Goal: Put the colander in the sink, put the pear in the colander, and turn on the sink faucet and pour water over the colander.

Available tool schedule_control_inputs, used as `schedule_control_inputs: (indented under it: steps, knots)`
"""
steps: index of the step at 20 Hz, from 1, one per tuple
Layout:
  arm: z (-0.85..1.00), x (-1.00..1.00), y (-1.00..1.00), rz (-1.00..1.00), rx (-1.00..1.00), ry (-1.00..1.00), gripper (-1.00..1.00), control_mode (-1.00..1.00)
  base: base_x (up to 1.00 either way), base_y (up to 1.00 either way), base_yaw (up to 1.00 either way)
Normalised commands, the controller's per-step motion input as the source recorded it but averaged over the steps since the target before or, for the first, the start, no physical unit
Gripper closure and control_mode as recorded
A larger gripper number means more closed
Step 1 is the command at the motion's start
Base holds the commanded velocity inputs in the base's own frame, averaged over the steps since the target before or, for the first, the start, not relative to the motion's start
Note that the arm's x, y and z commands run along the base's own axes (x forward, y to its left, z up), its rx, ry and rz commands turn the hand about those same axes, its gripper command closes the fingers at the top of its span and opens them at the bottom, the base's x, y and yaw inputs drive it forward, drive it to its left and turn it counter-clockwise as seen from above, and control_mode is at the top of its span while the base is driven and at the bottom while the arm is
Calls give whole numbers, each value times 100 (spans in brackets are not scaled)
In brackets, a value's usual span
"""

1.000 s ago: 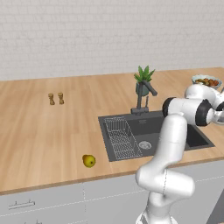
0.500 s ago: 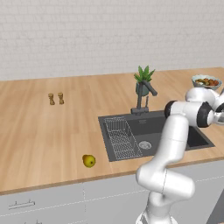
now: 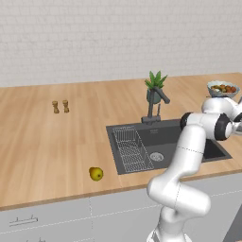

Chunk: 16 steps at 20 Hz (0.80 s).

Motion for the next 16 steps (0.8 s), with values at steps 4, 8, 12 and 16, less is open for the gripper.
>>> schedule_control_inputs:
  steps: [4, 8, 12, 16]
  knots:
    - [-18, 9, 0, 0, 0, 0, 100, -100, 0, 0, 0]
    - [-12, 0, 7, 0, 0, 0, 100, -100, 0, 0, 0]
    - [-10, -3, 33, 0, 0, 0, 100, -100, 0, 0, 0]
    - [0, -10, 34, 0, -2, 0, 100, -100, 0, 0, 0]
